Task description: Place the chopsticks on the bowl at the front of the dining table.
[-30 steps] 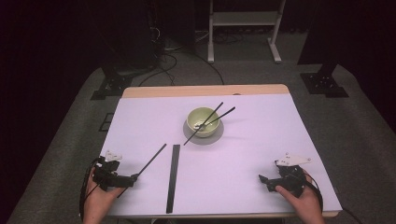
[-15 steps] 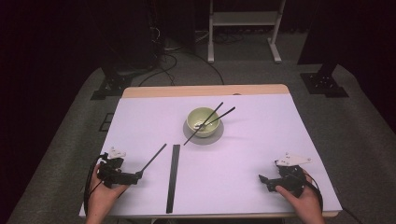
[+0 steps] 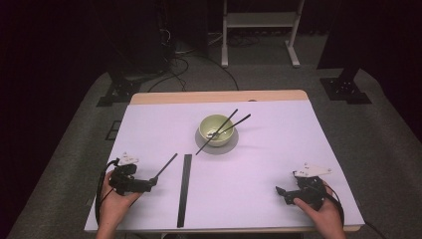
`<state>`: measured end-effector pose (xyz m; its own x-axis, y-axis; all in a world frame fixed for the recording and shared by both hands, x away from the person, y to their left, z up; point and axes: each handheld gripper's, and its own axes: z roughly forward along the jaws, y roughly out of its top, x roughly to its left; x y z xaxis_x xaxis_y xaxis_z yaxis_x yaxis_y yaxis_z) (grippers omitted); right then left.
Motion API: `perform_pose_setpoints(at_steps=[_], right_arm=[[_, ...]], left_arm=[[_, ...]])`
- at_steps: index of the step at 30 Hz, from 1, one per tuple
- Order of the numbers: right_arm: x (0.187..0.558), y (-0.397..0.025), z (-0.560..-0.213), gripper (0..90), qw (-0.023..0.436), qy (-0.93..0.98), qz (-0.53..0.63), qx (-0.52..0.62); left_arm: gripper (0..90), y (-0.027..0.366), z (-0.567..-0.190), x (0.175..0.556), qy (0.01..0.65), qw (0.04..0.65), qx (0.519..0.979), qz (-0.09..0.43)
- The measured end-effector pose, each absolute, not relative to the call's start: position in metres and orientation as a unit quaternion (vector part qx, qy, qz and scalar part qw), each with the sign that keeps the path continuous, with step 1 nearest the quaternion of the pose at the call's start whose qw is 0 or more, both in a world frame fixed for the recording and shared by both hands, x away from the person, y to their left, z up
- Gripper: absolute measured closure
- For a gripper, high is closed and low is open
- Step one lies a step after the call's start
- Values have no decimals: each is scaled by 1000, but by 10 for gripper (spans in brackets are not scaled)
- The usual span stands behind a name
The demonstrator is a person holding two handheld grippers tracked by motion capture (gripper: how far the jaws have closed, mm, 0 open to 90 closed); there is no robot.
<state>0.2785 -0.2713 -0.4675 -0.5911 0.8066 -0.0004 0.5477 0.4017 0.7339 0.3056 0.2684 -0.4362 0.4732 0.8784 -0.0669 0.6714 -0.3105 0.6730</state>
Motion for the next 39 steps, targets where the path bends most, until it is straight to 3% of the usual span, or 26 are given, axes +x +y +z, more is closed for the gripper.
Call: perform_pose_setpoints(at_steps=[10, 18, 25, 39], right_arm=[[278, -271, -467, 116, 181, 817, 357, 414], [278, -271, -468, 115, 181, 817, 357, 415], [278, -271, -467, 116, 181, 817, 357, 415], [278, -271, -467, 115, 181, 817, 357, 415]], left_arm=[[226, 260, -436, 314, 469, 342, 802, 142], [498, 258, -439, 321, 458, 354, 808, 114], [648, 258, -440, 324, 459, 359, 805, 110], [763, 255, -443, 325, 459, 343, 812, 112]])
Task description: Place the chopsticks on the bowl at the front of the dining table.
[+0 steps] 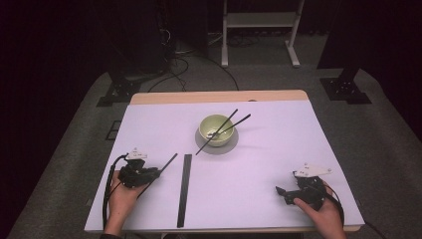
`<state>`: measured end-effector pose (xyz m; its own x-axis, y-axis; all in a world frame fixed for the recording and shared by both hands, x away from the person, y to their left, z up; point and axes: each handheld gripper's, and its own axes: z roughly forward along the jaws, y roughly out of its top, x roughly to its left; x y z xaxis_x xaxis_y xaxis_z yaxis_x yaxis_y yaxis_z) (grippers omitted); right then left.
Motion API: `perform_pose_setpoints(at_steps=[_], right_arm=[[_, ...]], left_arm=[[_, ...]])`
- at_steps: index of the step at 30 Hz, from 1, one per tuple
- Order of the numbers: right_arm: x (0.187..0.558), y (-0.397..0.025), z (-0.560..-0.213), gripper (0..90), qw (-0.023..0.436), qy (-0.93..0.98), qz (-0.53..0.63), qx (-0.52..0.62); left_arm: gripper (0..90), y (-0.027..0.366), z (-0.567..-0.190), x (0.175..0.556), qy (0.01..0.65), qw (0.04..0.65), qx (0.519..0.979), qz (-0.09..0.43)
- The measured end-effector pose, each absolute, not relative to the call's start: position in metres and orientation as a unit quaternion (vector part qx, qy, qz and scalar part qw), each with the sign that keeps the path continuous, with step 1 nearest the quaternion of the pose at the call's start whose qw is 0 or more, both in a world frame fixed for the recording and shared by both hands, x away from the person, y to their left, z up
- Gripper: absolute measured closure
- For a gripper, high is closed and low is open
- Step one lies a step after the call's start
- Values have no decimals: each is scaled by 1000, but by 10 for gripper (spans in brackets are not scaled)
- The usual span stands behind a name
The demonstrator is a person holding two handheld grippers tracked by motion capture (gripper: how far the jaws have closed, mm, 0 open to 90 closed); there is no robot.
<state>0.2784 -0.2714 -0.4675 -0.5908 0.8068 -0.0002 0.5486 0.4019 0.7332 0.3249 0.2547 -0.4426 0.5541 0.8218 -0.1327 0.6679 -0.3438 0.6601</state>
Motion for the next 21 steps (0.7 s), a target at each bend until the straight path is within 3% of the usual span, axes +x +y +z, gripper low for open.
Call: perform_pose_setpoints(at_steps=[11, 21], right_arm=[[278, -271, -467, 116, 181, 817, 357, 414], [278, -271, -468, 116, 181, 817, 357, 414]], left_arm=[[848, 253, -444, 325, 462, 334, 812, 121], [853, 250, -445, 323, 460, 325, 815, 136]])
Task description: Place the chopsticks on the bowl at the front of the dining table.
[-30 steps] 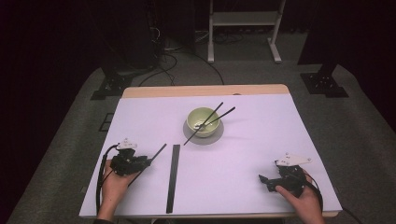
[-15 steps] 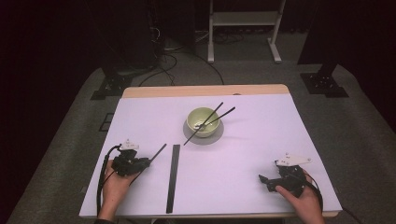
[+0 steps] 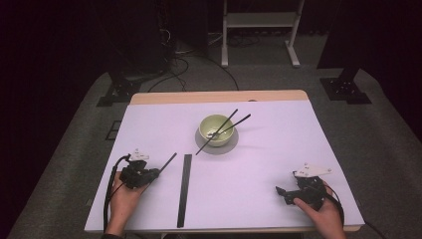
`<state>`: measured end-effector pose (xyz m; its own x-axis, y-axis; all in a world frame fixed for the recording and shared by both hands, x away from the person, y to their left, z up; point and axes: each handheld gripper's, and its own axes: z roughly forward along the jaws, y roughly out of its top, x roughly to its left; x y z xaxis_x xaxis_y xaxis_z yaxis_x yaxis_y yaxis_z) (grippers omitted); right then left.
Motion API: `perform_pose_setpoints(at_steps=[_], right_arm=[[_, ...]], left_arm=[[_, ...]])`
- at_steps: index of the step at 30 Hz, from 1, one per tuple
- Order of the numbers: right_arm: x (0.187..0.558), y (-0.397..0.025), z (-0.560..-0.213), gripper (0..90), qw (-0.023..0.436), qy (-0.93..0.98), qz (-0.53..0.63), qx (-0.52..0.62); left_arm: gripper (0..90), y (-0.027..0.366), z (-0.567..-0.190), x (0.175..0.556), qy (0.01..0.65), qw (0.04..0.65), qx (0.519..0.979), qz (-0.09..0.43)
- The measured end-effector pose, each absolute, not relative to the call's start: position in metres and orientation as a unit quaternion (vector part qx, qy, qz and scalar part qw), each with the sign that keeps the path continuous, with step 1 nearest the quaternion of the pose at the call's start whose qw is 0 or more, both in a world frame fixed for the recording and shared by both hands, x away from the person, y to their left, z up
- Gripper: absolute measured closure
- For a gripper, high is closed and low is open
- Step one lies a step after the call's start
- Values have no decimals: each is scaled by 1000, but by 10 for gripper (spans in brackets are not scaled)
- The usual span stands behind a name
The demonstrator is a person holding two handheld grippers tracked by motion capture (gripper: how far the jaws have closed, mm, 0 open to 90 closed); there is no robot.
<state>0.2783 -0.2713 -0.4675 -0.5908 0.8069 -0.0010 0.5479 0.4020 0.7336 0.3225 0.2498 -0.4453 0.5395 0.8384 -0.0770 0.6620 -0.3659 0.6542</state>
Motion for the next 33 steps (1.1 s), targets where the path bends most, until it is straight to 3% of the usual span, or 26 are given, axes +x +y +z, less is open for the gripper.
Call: perform_pose_setpoints(at_steps=[33], right_arm=[[278, -271, -467, 115, 181, 818, 357, 414]], left_arm=[[860, 244, -424, 320, 462, 353, 802, 137]])
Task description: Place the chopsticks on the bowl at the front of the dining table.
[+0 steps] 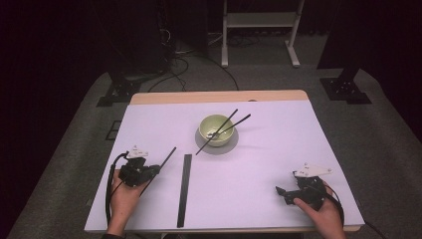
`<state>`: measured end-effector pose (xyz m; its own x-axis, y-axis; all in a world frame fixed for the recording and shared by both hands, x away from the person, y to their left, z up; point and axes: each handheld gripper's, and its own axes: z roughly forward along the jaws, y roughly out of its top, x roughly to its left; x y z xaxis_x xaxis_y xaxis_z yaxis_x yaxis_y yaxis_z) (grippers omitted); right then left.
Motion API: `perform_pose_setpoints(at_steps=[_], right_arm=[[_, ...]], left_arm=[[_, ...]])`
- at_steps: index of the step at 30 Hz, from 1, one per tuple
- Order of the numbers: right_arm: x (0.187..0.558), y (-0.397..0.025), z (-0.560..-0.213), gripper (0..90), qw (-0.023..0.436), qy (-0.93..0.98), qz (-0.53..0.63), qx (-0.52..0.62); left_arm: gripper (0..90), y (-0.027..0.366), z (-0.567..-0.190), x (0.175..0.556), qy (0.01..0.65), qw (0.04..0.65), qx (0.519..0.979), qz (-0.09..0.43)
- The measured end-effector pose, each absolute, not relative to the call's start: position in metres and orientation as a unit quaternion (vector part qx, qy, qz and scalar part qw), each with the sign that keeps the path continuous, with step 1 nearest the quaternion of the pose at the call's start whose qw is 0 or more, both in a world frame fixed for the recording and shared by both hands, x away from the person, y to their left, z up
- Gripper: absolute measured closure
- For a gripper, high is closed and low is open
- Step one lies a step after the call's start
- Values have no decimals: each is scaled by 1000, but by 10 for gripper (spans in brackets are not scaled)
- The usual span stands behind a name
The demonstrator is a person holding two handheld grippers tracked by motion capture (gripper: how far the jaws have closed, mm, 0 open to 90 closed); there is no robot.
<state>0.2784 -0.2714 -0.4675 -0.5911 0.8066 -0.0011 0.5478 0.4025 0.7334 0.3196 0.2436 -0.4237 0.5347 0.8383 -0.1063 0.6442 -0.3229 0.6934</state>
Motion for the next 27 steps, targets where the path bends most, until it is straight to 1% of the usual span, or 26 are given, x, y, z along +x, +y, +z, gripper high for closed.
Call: perform_pose_setpoints(at_steps=[27], right_arm=[[278, -271, -467, 115, 181, 817, 357, 415]], left_arm=[[860, 220, -393, 337, 449, 377, 799, 139]])
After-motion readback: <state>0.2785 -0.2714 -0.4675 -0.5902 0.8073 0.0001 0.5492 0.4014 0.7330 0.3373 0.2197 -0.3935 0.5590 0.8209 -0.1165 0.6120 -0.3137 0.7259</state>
